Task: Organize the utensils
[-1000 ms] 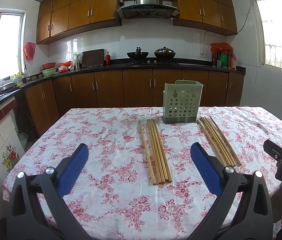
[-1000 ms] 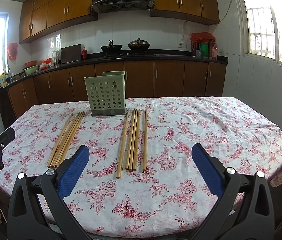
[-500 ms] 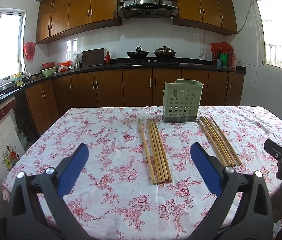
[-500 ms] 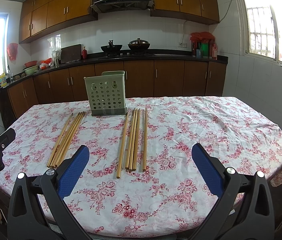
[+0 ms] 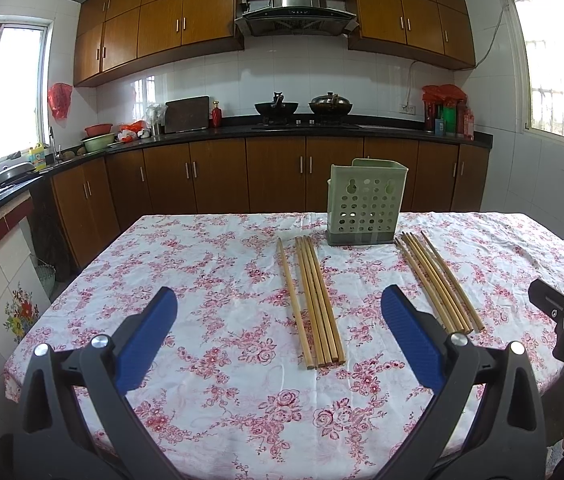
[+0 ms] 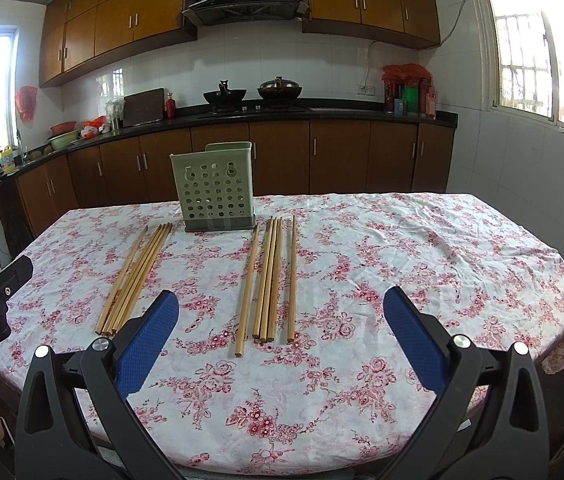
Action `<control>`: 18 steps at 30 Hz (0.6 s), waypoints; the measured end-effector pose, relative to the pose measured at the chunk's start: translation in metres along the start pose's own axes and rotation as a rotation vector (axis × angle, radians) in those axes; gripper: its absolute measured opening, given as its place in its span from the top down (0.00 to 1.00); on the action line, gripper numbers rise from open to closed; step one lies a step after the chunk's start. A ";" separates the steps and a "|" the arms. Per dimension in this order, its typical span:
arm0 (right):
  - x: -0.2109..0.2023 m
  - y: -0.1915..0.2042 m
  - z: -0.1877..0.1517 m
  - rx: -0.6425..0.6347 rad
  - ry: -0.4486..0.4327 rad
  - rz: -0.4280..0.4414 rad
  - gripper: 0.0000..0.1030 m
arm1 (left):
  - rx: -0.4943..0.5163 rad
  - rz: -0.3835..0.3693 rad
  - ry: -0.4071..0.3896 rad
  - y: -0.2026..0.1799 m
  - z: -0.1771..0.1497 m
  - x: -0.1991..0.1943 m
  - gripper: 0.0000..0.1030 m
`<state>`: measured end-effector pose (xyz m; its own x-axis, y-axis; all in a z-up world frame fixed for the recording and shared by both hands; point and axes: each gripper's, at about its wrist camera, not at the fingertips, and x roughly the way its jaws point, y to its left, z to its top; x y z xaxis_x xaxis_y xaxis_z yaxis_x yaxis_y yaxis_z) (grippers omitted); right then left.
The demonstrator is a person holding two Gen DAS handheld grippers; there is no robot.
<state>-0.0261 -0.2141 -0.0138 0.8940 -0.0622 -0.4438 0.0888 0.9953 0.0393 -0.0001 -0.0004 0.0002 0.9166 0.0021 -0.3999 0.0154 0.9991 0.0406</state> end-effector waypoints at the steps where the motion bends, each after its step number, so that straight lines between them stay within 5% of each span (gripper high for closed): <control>1: 0.000 -0.001 0.000 0.001 0.000 -0.001 0.02 | 0.000 0.001 0.000 0.000 0.000 0.000 0.04; 11: 0.002 -0.001 -0.002 0.002 0.005 0.002 0.02 | -0.004 0.000 0.026 0.007 -0.003 0.008 0.04; 18: 0.032 -0.023 0.008 0.038 0.091 0.000 0.10 | -0.006 0.080 0.220 0.028 -0.004 0.070 0.04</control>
<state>0.0043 -0.2394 -0.0224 0.8507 -0.0534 -0.5230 0.1066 0.9917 0.0722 0.0628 0.0279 -0.0306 0.8055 0.0903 -0.5857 -0.0571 0.9956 0.0749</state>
